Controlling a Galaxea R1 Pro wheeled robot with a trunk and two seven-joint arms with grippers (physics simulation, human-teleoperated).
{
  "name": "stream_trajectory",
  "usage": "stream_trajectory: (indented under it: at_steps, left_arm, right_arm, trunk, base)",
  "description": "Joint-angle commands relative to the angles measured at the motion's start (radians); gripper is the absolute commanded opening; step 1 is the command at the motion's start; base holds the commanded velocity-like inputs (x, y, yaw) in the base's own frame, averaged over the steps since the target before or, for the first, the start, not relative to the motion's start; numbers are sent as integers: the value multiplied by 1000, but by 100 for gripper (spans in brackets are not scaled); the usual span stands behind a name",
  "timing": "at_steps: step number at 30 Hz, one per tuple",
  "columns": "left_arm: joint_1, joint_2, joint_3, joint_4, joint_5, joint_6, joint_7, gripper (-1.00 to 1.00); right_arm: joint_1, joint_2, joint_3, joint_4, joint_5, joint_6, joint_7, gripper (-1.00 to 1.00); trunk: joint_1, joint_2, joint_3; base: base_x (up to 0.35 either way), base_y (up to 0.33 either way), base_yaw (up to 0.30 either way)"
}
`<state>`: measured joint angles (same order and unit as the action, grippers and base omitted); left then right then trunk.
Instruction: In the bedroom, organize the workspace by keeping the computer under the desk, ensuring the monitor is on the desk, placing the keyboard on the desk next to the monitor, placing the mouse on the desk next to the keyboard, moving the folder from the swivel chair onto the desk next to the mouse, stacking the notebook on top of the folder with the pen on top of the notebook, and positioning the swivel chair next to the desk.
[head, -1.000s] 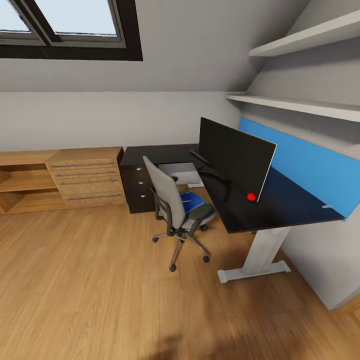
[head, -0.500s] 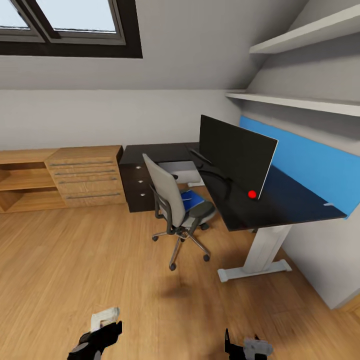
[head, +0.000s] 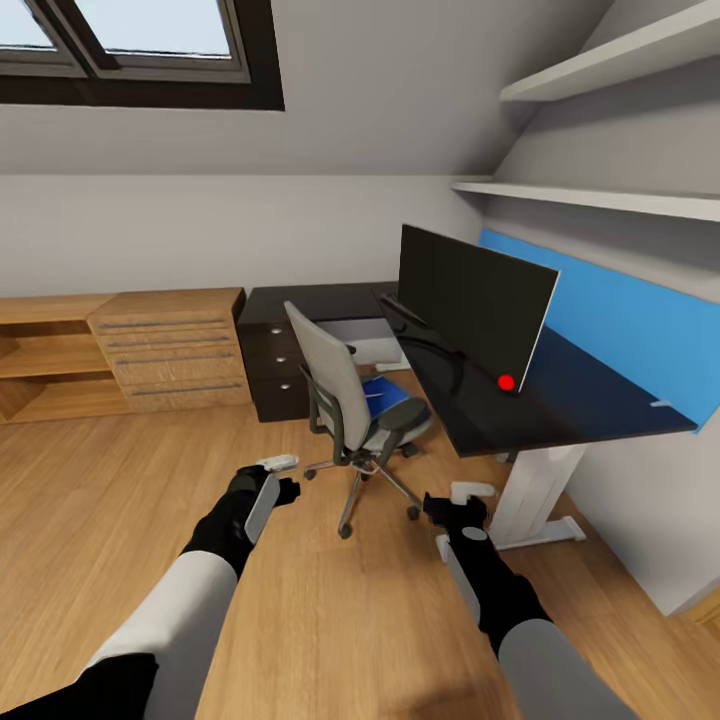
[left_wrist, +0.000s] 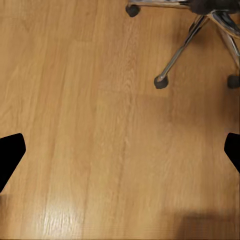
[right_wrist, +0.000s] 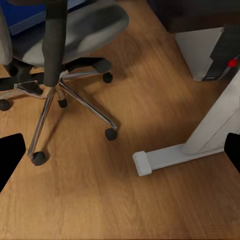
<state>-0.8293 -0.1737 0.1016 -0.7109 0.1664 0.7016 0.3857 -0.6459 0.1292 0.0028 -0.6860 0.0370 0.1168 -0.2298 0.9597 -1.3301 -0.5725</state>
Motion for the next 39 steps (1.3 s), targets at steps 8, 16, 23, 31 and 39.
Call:
stream_trajectory:
  at_steps: [8,16,23,31,39]
  left_arm:
    - [-12,-1,6,-1,47,-3,7,100]
    - [54,-1,6,-18,48,-103,4,100]
    - [133,-1,4,-159,47,-127,4,100]
    - [305,-1,-11,-564,50,57,3,100]
    - [378,-1,-14,-761,74,280,3,100]
  right_arm:
    - [-19,26,2,-4,3,32,-2,100]
    - [-20,43,1,-7,2,28,-6,100]
    - [-16,45,-1,-74,1,109,-8,100]
    - [73,45,1,-396,-72,418,-7,100]
    - [98,45,1,-500,-102,477,-7,100]
  trunk:
    - [31,-57,-26]
    - [61,-113,-51]
    - [88,-162,-73]
    - [119,-218,-98]
    - [150,-274,-123]
  base:
    - [0,0,0]
    - [0,0,0]
    - [0,0,0]
    - [0,0,0]
    - [0,0,0]
